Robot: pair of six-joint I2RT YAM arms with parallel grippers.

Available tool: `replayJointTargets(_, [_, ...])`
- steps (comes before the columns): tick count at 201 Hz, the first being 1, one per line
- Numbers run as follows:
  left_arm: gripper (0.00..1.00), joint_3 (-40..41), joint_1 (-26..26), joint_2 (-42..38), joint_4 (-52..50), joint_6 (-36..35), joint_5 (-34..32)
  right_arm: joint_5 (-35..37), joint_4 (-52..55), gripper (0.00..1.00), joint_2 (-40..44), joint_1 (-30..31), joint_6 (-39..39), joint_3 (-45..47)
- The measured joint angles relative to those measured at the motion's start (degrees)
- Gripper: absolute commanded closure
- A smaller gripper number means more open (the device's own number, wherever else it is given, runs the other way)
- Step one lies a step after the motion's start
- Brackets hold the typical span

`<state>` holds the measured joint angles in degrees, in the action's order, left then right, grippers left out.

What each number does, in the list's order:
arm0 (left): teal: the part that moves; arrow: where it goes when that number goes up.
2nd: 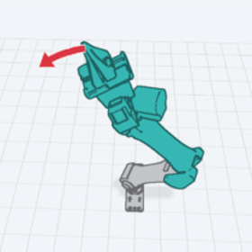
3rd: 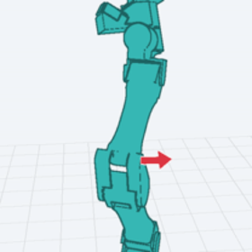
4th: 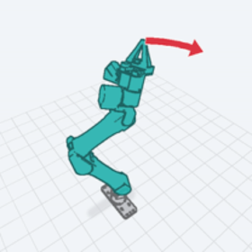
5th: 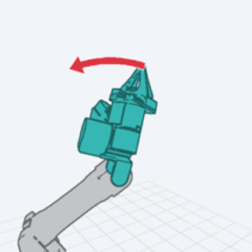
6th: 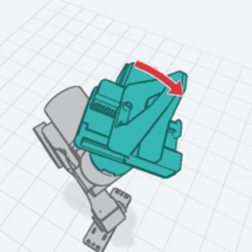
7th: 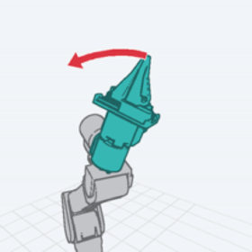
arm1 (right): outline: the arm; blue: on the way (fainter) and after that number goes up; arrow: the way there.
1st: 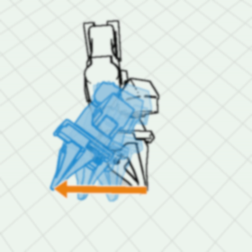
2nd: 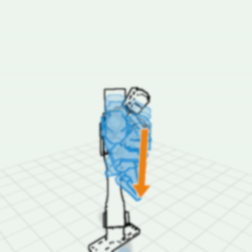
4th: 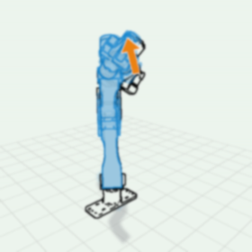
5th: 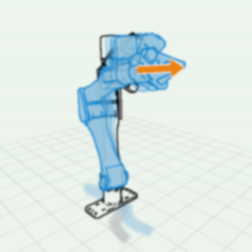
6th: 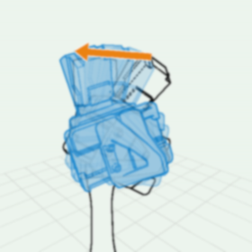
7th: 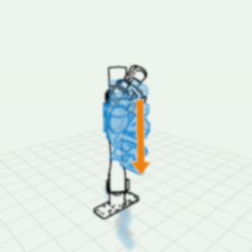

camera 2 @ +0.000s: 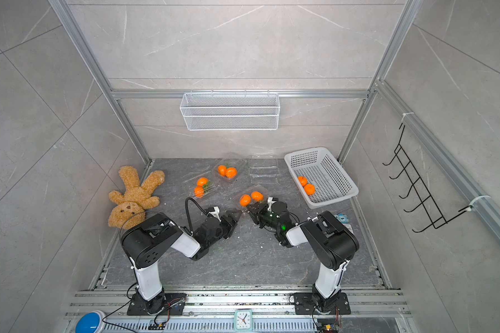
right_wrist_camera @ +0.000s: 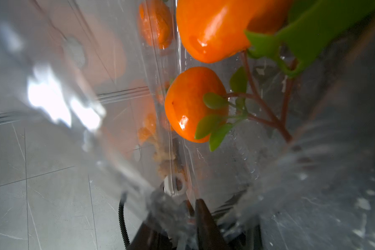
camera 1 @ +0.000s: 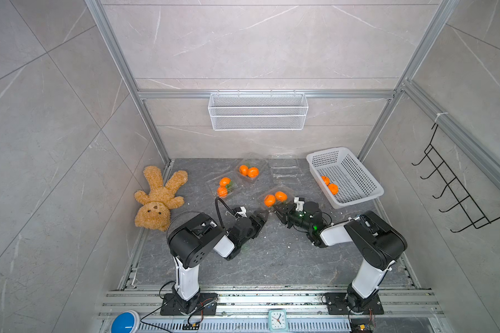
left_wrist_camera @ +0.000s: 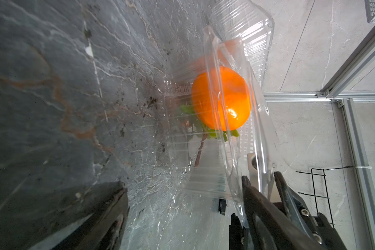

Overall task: Take oranges out of containers
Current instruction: Open the packing box at the center of the board.

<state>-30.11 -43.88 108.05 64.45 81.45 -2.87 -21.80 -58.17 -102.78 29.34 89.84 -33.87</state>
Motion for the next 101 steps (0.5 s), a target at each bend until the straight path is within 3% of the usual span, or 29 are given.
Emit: replayJointTargets(101, [0.15,0.98,-0.13,-0.94,0.24,-0.02,-0.09,-0.07,0.09,0.73,-0.76,0.42,0.2,-0.96])
